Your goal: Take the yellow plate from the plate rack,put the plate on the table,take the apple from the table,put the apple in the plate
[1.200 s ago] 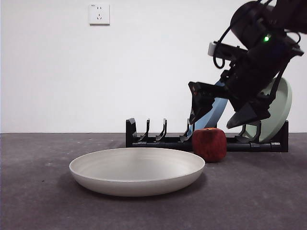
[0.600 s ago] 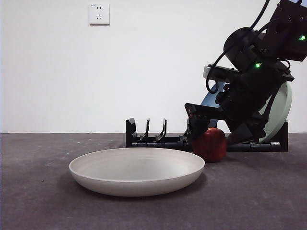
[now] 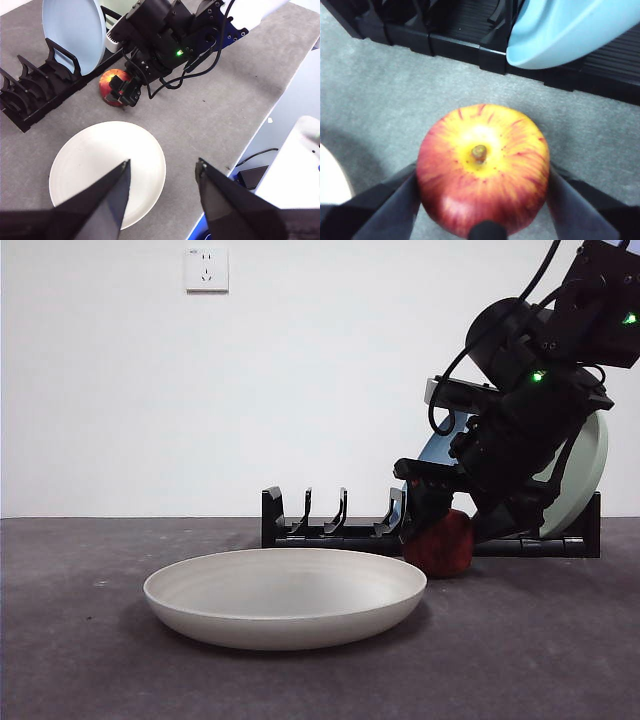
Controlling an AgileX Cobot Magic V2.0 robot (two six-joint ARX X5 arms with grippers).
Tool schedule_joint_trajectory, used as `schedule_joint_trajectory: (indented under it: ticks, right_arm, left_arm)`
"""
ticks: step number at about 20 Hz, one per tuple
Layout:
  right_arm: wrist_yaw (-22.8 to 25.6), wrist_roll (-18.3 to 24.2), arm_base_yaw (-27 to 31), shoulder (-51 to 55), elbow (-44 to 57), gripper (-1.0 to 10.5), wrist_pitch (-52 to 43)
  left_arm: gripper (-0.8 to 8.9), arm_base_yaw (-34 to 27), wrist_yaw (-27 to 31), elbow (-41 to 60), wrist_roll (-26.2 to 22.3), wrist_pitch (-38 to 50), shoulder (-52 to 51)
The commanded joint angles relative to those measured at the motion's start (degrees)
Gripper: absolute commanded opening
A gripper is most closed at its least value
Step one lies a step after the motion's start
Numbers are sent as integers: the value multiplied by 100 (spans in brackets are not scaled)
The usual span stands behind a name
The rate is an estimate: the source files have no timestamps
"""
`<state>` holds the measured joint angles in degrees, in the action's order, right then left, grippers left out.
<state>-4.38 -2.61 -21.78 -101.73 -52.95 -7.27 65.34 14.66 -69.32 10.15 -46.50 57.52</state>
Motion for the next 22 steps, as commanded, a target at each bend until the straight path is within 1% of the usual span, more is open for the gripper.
schedule_joint_trajectory:
  ticks: [1,5,7,8,11,14,16,19,22]
  right_arm:
    - [-9,-57,-15,-72,-17,-16,-42]
    - [-17,-52,-68,267,-17,-17,105]
    - [-33,-50,-271,723,-17,-17,323]
    - [-131,-50,-415,988,-17,-17,470]
    - [-162,-42,-997,1410,-17,-17,776]
    - [-111,-52,-1565,1196,-15,-17,837]
    - [-101,-28,-1832,901,-15,-17,815]
    - [-98,-28,-1993,538,-15,-17,820]
    - [-101,-28,-1993,313,-15,-17,839]
  left_arm:
    - [219,20,22,26,42,9,-2]
    - [219,20,22,26,39,-79,-2]
    - [219,20,22,26,39,-83,-2]
    - [219,20,22,26,39,-83,-2]
    - [219,20,20,26,39,-83,-2]
    - [219,20,-2,26,42,-76,-2]
    - [219,20,-13,26,42,-79,-2]
    - [219,20,-13,26,42,-129,-2]
    - [219,20,-17,26,42,-160,-2]
